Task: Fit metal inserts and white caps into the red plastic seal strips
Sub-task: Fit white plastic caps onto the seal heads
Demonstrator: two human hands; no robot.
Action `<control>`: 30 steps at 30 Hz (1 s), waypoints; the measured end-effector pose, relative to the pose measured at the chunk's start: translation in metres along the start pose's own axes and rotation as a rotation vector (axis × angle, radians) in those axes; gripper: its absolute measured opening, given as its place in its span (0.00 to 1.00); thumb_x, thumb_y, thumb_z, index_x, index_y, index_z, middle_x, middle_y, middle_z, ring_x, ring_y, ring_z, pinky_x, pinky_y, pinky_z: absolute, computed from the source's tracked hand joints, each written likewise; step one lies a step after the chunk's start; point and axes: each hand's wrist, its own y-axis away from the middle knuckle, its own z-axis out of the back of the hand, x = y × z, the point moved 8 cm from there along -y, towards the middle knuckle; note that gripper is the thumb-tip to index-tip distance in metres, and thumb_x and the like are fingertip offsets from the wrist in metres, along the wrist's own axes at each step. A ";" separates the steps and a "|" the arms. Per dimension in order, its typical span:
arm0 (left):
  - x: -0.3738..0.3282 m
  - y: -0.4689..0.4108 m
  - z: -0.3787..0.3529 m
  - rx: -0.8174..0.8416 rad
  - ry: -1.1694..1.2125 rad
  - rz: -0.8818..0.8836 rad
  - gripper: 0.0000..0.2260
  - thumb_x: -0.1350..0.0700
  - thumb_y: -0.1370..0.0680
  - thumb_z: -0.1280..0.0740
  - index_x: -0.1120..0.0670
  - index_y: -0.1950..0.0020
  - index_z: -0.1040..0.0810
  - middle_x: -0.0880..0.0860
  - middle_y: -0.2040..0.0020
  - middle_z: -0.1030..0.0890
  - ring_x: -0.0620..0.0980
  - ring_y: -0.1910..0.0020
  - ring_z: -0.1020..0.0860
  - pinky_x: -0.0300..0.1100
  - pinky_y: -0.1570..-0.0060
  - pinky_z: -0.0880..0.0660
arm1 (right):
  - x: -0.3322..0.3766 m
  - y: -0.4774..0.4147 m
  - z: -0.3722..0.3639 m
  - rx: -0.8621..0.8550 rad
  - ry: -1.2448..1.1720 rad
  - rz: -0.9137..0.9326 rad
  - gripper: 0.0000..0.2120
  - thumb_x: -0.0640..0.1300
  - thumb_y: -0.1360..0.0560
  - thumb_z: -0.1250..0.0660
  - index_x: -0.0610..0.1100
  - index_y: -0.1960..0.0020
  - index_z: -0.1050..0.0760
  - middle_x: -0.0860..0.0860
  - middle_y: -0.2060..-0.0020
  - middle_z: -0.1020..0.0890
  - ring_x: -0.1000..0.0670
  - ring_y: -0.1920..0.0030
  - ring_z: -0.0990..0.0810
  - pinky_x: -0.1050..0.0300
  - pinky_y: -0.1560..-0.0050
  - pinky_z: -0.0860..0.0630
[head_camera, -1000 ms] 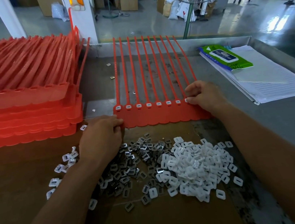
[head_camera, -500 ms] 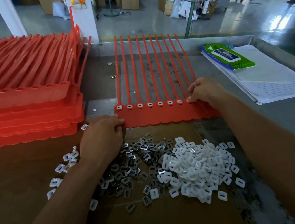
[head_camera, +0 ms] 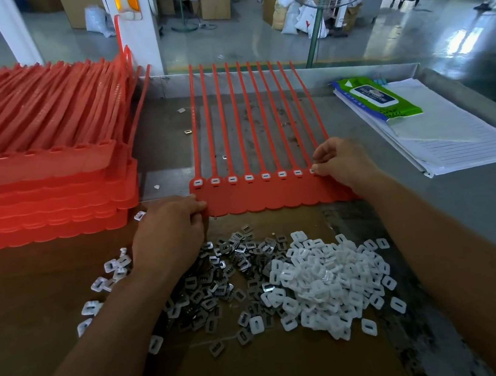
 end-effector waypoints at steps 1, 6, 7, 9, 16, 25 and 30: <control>0.000 0.000 0.000 -0.002 -0.001 -0.002 0.12 0.62 0.26 0.37 0.56 0.45 0.21 0.53 0.42 0.21 0.51 0.44 0.24 0.39 0.44 0.33 | 0.001 0.003 0.001 0.010 -0.026 0.020 0.08 0.40 0.29 0.30 0.49 0.57 0.28 0.54 0.59 0.23 0.52 0.53 0.25 0.64 0.60 0.31; 0.000 0.001 0.001 -0.008 0.000 0.002 0.12 0.62 0.26 0.37 0.56 0.44 0.21 0.53 0.42 0.21 0.51 0.43 0.24 0.40 0.43 0.33 | 0.021 0.029 0.004 0.064 0.031 0.187 0.05 0.40 0.27 0.32 0.49 0.57 0.26 0.56 0.61 0.24 0.58 0.58 0.27 0.65 0.60 0.32; 0.000 0.001 0.001 -0.007 -0.001 0.004 0.12 0.62 0.26 0.37 0.55 0.44 0.21 0.52 0.42 0.21 0.50 0.43 0.24 0.40 0.43 0.33 | 0.027 0.037 0.002 0.110 0.056 0.220 0.06 0.41 0.27 0.32 0.50 0.59 0.26 0.56 0.62 0.24 0.58 0.59 0.26 0.66 0.60 0.31; 0.001 0.001 0.000 -0.005 -0.005 0.007 0.12 0.62 0.25 0.37 0.55 0.44 0.21 0.52 0.41 0.22 0.50 0.42 0.25 0.39 0.42 0.34 | 0.036 0.054 -0.003 0.263 0.097 0.256 0.07 0.41 0.28 0.31 0.52 0.62 0.25 0.58 0.64 0.22 0.60 0.61 0.24 0.66 0.60 0.31; 0.003 0.000 -0.002 0.010 -0.021 0.010 0.12 0.61 0.25 0.38 0.55 0.43 0.21 0.51 0.40 0.22 0.49 0.41 0.26 0.39 0.41 0.35 | 0.038 0.098 -0.023 0.621 0.201 0.248 0.06 0.44 0.32 0.27 0.53 0.63 0.22 0.60 0.68 0.19 0.66 0.66 0.22 0.71 0.61 0.27; 0.002 -0.001 -0.003 0.025 -0.036 0.007 0.12 0.61 0.25 0.38 0.55 0.43 0.21 0.51 0.39 0.23 0.50 0.40 0.26 0.42 0.40 0.34 | 0.038 0.100 -0.028 0.602 0.261 0.267 0.12 0.41 0.33 0.25 0.55 0.67 0.25 0.61 0.71 0.21 0.69 0.69 0.25 0.77 0.68 0.30; 0.002 -0.001 -0.003 0.024 -0.036 0.006 0.12 0.62 0.26 0.38 0.55 0.44 0.21 0.52 0.40 0.23 0.51 0.40 0.26 0.44 0.39 0.33 | 0.036 0.102 -0.024 0.641 0.159 0.257 0.10 0.39 0.32 0.26 0.52 0.63 0.23 0.55 0.67 0.18 0.62 0.67 0.21 0.69 0.62 0.24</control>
